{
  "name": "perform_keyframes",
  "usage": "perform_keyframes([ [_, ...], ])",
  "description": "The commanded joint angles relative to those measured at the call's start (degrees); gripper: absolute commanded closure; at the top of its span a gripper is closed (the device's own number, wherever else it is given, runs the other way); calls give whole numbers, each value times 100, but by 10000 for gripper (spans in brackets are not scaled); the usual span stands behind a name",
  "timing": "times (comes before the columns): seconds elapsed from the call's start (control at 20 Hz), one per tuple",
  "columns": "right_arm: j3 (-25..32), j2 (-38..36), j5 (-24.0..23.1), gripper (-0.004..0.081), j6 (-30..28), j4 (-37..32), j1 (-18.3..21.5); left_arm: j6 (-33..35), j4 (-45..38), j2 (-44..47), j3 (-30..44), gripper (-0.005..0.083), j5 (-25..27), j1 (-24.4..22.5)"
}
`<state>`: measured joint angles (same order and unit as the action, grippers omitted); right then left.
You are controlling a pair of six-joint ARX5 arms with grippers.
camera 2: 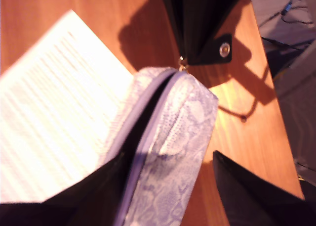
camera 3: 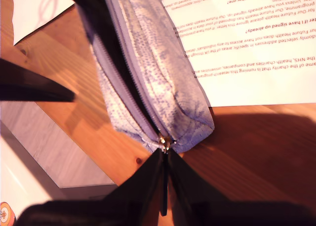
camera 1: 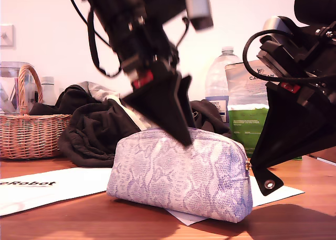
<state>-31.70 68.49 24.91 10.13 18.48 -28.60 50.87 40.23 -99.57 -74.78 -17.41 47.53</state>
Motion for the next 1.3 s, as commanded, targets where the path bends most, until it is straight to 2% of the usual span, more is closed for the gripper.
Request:
perform_keyframes([
  [0.0, -66, -9, 0, 783, -116, -17, -15, -31, -181, 236, 39, 269, -4, 9],
  [0.4, -66, -9, 0, 783, -160, -15, -26, 13, -546, 85, 39, 271, -13, -116],
  [0.85, -66, -9, 2, 783, -251, -13, -26, -151, -870, -144, 39, 276, -721, -254],
  [1.25, -66, -9, 7, 783, -310, 31, -26, -297, -750, -527, 39, 282, -828, -291],
])
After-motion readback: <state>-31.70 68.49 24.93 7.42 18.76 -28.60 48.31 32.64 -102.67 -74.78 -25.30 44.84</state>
